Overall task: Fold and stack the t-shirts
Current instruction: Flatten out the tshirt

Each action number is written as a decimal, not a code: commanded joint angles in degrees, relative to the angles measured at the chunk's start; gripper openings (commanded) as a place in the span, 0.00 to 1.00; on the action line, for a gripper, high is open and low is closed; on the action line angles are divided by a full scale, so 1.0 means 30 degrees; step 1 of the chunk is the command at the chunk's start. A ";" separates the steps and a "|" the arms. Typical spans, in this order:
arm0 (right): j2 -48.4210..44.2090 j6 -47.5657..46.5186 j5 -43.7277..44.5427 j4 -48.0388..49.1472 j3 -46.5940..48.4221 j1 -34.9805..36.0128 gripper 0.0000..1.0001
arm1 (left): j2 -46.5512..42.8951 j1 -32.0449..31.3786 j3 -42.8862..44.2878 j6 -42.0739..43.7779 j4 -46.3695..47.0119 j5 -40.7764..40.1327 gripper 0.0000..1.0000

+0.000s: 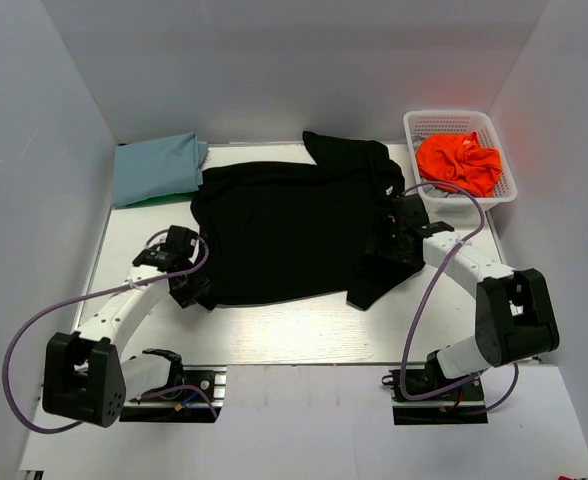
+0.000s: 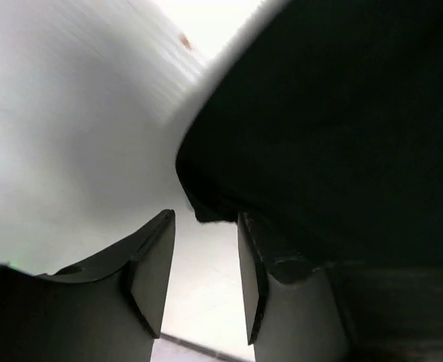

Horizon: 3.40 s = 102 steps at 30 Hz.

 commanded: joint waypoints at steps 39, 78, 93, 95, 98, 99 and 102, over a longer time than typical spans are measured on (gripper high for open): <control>-0.2765 0.3197 0.1265 0.3200 -0.5901 0.0021 0.48 | -0.1026 -0.0268 -0.1864 0.1401 0.3702 -0.1537 0.00; -0.5931 0.0417 -0.3125 -0.2402 -0.3350 0.0430 0.82 | -0.2201 -0.0824 -0.5582 0.4272 0.8153 0.8511 0.56; -0.2091 0.0797 -0.2601 0.0503 -0.3879 0.1602 0.58 | 0.1315 -0.1000 -0.6142 0.3921 0.9417 0.6958 0.17; -0.1681 0.0885 -0.1727 0.0475 -0.3849 0.1690 0.47 | 0.1491 -0.1000 -0.5937 0.3921 0.9096 0.6346 0.10; -0.1708 0.1528 -0.0755 -0.0022 -0.3732 0.1690 0.24 | 0.1491 -0.1000 -0.5470 0.3745 0.8333 0.5291 0.00; -0.1999 0.1675 -0.0492 -0.0140 -0.3732 0.1690 0.20 | 0.1491 -0.1000 -0.5294 0.3745 0.7896 0.5113 0.00; -0.3227 0.1735 0.0092 -0.0580 -0.3674 0.1690 0.02 | 0.0557 -0.1000 -0.4561 0.3484 0.7045 0.4089 0.00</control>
